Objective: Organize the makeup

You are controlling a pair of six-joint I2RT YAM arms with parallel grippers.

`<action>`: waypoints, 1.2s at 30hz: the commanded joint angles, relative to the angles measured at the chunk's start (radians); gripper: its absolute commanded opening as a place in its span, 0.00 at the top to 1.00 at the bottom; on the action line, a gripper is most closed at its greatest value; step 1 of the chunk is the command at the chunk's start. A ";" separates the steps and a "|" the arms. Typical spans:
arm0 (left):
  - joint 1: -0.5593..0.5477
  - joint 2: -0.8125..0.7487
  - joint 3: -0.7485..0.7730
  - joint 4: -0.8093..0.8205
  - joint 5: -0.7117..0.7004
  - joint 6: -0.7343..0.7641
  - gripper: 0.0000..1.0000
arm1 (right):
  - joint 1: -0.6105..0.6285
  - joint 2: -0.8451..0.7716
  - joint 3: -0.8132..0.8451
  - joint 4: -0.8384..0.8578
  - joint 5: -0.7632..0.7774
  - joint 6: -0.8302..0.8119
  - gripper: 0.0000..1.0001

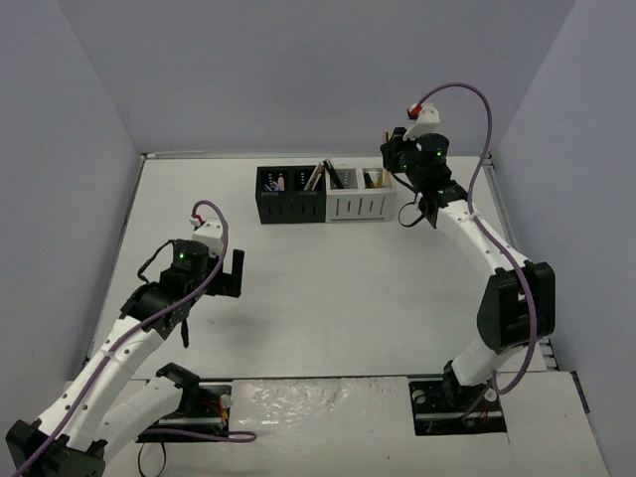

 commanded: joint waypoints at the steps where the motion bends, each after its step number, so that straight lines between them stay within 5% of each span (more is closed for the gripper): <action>1: 0.006 -0.007 0.040 0.034 0.002 0.003 0.03 | -0.078 0.091 0.030 0.330 -0.211 -0.068 1.00; 20: 0.019 -0.011 0.034 0.054 0.023 0.008 0.03 | -0.139 0.353 0.020 0.656 -0.354 -0.098 0.95; 36: 0.021 -0.038 0.030 0.058 0.022 0.008 0.03 | -0.145 0.226 -0.064 0.599 -0.356 -0.120 0.52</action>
